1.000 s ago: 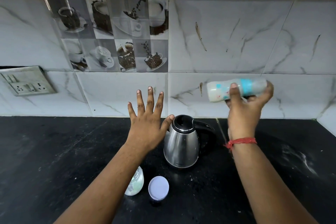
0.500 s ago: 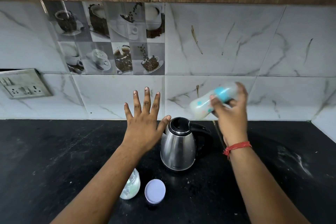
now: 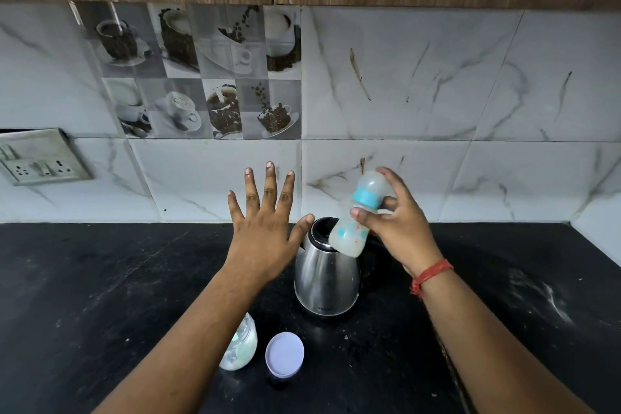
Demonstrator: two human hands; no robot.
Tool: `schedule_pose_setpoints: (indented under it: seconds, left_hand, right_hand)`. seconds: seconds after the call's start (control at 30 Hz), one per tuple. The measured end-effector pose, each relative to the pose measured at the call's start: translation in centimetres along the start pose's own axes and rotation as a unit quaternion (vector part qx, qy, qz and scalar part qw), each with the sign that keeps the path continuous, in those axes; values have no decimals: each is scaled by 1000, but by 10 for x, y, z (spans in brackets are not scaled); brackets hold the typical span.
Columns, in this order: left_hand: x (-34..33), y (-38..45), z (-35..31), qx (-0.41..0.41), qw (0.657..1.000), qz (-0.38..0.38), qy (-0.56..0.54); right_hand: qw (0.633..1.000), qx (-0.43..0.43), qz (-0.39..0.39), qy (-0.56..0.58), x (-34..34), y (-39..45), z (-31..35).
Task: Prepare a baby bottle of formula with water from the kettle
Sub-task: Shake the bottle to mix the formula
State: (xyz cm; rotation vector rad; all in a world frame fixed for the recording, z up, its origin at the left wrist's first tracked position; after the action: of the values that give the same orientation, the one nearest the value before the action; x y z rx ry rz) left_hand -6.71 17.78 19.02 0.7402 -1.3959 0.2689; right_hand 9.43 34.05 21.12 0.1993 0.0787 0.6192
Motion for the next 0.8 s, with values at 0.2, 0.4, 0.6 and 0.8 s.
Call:
schedule_pose_setpoints:
  seconds: [0.2, 0.4, 0.6, 0.8]
  left_hand:
    - [0, 0, -1, 0, 1000, 6, -7]
    - [1, 2, 3, 2, 1000, -2, -4]
    - [3, 4, 4, -3, 1000, -7, -2]
    - [0, 3, 4, 4, 1000, -4, -4]
  right_hand:
    - [958, 103, -180, 199, 12, 0, 14]
    - [966, 78, -155, 191, 15, -7, 17]
    - [999, 32, -16, -10, 2, -9, 11]
    - [965, 130, -161, 160, 19, -8, 33]
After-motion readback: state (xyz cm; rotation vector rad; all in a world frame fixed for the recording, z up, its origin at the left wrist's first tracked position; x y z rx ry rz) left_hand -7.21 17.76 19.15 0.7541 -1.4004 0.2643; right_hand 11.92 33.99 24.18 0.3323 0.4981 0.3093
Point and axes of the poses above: each hand's wrist, its own y-axis towards the middle knuckle, its own x-axis out of the back of the hand, z = x × y, the point moved 2 cm from there along y, towards the middle knuckle, and after that the axes turned 10 degrees about y, right-handed, at the moved point
